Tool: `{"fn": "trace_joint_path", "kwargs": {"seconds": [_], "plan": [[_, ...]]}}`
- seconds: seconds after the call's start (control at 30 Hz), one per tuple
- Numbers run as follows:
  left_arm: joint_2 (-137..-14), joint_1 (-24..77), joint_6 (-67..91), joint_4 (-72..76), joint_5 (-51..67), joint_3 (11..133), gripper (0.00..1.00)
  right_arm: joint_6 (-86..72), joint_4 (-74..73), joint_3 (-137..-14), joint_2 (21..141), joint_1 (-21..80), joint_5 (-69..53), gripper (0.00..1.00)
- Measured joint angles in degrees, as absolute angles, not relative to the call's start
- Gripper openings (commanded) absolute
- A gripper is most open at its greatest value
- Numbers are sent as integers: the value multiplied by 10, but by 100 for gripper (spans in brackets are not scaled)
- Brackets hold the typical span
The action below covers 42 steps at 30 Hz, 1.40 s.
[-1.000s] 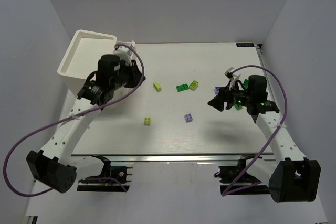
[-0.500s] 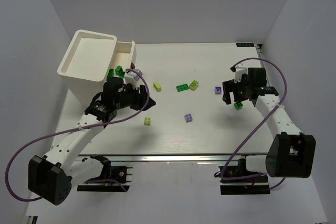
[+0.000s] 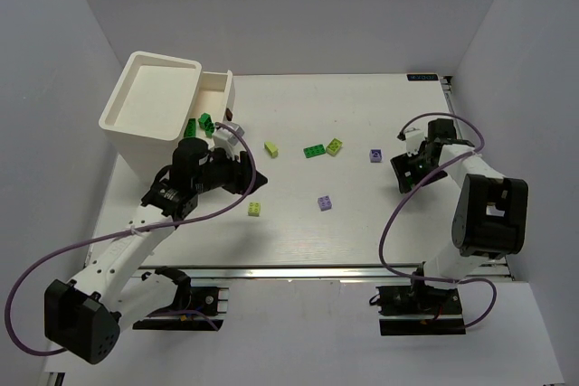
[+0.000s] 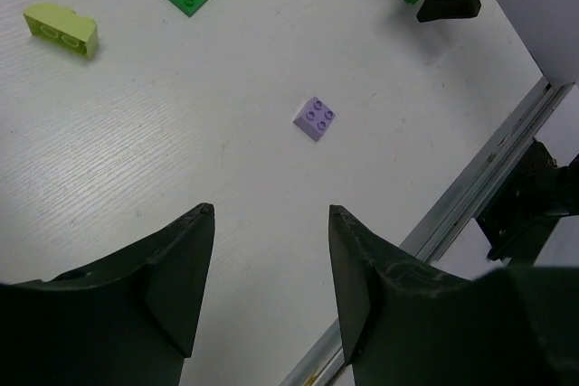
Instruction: Sort the legos into containers by color
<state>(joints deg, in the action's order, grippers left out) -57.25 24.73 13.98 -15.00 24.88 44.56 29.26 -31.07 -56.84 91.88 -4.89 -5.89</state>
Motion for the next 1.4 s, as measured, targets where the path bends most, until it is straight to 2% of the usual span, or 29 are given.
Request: {"fn": "trace_joint_path", "kwargs": {"seconds": [0.3,0.5,0.6,0.63,0.7,0.8,0.87,1.07,1.23,1.4], "plan": [[-546,248,135,-149,249,441,64,312,-306,-634,993,-57,-62,76],[-531,248,133,-147,250,435,64,322,-305,-640,1020,-61,-69,57],[-517,248,133,-142,253,431,65,327,-305,-646,1028,-62,-77,41],[-512,248,133,-141,254,429,65,328,-305,-647,1029,-62,-80,31],[-502,248,131,-141,257,426,66,332,-306,-647,1029,-62,-87,18],[-494,248,130,-136,263,426,66,343,-313,-647,1028,-61,-101,4],[-490,248,129,-131,270,425,67,354,-324,-647,1023,-58,-121,0],[-470,248,122,-111,293,407,69,384,-418,-682,960,-6,-244,0],[-451,248,119,-102,305,399,71,359,-433,-775,917,140,-329,0],[-420,248,126,-124,303,410,73,298,-400,-881,934,267,-365,0]]}}
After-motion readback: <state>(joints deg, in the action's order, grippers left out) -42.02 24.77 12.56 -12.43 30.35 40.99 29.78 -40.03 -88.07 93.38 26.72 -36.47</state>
